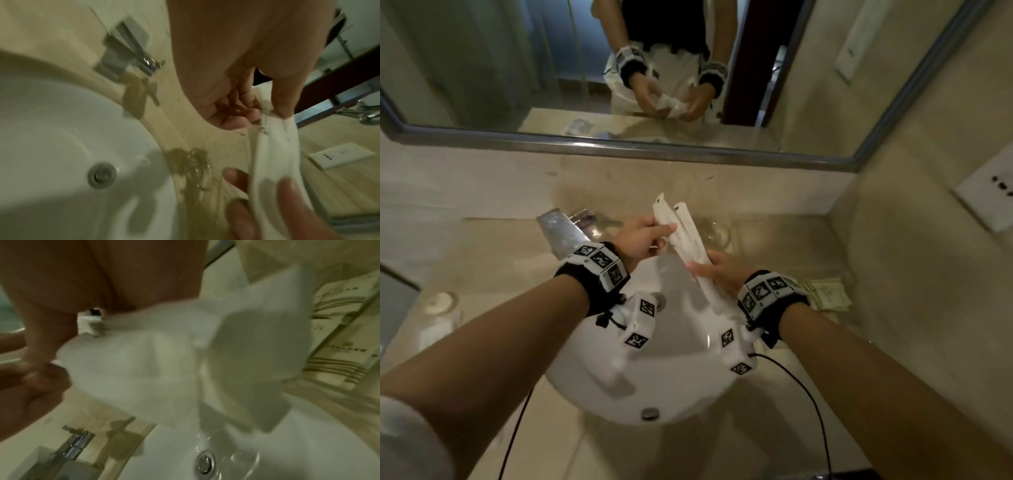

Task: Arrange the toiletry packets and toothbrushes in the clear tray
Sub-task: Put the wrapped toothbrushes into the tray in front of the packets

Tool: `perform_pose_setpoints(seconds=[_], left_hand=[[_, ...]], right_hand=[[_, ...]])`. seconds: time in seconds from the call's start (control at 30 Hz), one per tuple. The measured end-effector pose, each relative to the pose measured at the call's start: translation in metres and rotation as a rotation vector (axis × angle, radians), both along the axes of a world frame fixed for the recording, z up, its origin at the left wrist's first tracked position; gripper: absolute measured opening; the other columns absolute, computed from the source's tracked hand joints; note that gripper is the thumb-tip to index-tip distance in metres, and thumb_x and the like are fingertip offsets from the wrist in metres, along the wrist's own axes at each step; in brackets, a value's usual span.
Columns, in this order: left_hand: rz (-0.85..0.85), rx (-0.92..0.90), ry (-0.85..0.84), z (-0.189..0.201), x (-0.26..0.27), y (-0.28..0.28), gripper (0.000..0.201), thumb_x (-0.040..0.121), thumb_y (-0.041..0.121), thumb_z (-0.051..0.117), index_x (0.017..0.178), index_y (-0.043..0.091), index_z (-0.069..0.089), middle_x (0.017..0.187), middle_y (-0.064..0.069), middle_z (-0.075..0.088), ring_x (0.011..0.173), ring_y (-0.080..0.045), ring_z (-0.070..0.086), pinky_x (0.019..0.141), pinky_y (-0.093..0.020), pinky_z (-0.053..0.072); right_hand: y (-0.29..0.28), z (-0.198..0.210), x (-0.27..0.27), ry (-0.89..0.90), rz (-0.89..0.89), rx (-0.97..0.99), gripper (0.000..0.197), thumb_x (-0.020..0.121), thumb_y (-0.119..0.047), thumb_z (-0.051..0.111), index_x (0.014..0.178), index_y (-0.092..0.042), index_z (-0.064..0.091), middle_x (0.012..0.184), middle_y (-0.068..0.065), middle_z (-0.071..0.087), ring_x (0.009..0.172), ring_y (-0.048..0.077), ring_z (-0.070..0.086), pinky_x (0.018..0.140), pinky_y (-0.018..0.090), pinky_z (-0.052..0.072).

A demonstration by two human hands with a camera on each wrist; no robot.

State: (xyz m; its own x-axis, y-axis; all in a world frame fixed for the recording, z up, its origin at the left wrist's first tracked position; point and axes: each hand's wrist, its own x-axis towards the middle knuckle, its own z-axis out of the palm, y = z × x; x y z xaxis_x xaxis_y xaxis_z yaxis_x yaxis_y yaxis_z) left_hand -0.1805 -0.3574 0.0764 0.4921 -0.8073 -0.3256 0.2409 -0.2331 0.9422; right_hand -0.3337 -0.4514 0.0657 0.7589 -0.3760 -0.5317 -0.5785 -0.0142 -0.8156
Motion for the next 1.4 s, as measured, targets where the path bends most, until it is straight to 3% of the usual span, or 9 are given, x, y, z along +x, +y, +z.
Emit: perform_pose_setpoints(seconds=[0.17,0.27,0.37,0.53,0.67,0.87,0.97,1.13,1.4], left_hand=[[-0.007,-0.080,0.066,-0.003,-0.035,-0.039,0.008,0.090,0.012,0.054,0.088,0.019,0.054,0.082,0.001,0.060,0.075,-0.012,0.058,0.076,-0.025,0.047],[-0.031,-0.068,0.047,-0.004,-0.053,-0.057,0.007,0.090,0.012,0.053,0.090,0.019,0.052,0.083,0.001,0.060,0.075,-0.012,0.060,0.071,-0.023,0.049],[-0.034,-0.040,0.040,-0.006,-0.067,-0.071,0.011,0.089,0.012,0.055,0.082,0.021,0.054,0.079,0.002,0.061,0.068,-0.008,0.060,0.057,-0.016,0.050],[0.047,-0.074,0.089,-0.008,-0.083,-0.092,0.013,0.086,0.007,0.060,0.084,0.017,0.053,0.062,0.006,0.066,0.050,-0.004,0.061,0.043,-0.014,0.046],[0.059,-0.100,0.145,-0.009,-0.092,-0.104,0.028,0.087,0.006,0.058,0.111,0.016,0.048,0.081,-0.002,0.060,0.066,-0.010,0.060,0.048,-0.013,0.049],[0.048,-0.111,0.244,-0.008,-0.099,-0.117,0.013,0.086,0.005,0.050,0.084,0.017,0.054,0.080,-0.001,0.057,0.076,-0.012,0.056,0.057,-0.017,0.055],[0.077,-0.129,0.328,-0.006,-0.104,-0.120,0.013,0.087,0.012,0.044,0.080,0.013,0.055,0.077,-0.003,0.059,0.074,-0.015,0.058,0.057,-0.021,0.057],[-0.021,-0.151,0.423,-0.009,-0.102,-0.118,0.021,0.091,0.033,0.037,0.098,0.015,0.046,0.089,-0.013,0.062,0.078,-0.022,0.058,0.065,-0.031,0.050],[-0.068,-0.055,0.194,-0.024,-0.101,-0.116,0.018,0.087,-0.004,0.052,0.088,0.012,0.061,0.076,-0.005,0.068,0.058,-0.007,0.068,0.055,-0.014,0.056]], right_hand=[[-0.013,-0.011,-0.027,-0.096,-0.130,-0.033,0.018,0.096,-0.034,0.047,0.089,-0.019,0.056,0.074,-0.003,0.059,0.067,0.012,0.058,0.075,0.029,0.048],[-0.027,-0.013,-0.055,-0.114,-0.220,0.029,0.015,0.096,-0.032,0.049,0.094,-0.019,0.056,0.077,-0.001,0.062,0.068,0.012,0.061,0.068,0.022,0.052],[-0.043,-0.020,-0.078,-0.123,-0.291,0.042,0.025,0.096,-0.034,0.047,0.092,-0.014,0.061,0.080,0.006,0.065,0.072,0.019,0.063,0.079,0.033,0.054],[-0.059,-0.031,-0.109,-0.080,-0.391,0.101,0.036,0.098,-0.033,0.042,0.089,-0.004,0.061,0.067,0.006,0.067,0.053,0.013,0.065,0.056,0.025,0.056],[-0.068,-0.036,-0.122,-0.033,-0.501,0.174,0.043,0.097,-0.040,0.042,0.088,-0.002,0.062,0.071,0.014,0.067,0.053,0.022,0.064,0.062,0.035,0.058],[-0.080,-0.032,-0.138,-0.022,-0.543,0.463,0.037,0.098,-0.038,0.040,0.083,-0.006,0.052,0.055,0.008,0.060,0.035,0.010,0.055,0.035,0.017,0.043],[-0.090,-0.039,-0.144,-0.080,-0.648,0.271,0.022,0.089,-0.026,0.060,0.088,-0.004,0.056,0.065,0.006,0.057,0.041,0.009,0.053,0.041,0.020,0.045],[-0.101,-0.051,-0.157,-0.130,-0.752,0.059,0.010,0.077,-0.020,0.074,0.083,-0.020,0.065,0.084,0.001,0.064,0.091,0.024,0.060,0.093,0.043,0.049],[-0.107,-0.051,-0.167,-0.225,-0.899,0.149,0.013,0.082,-0.006,0.068,0.084,-0.015,0.058,0.077,0.003,0.058,0.065,0.015,0.055,0.062,0.025,0.049]])
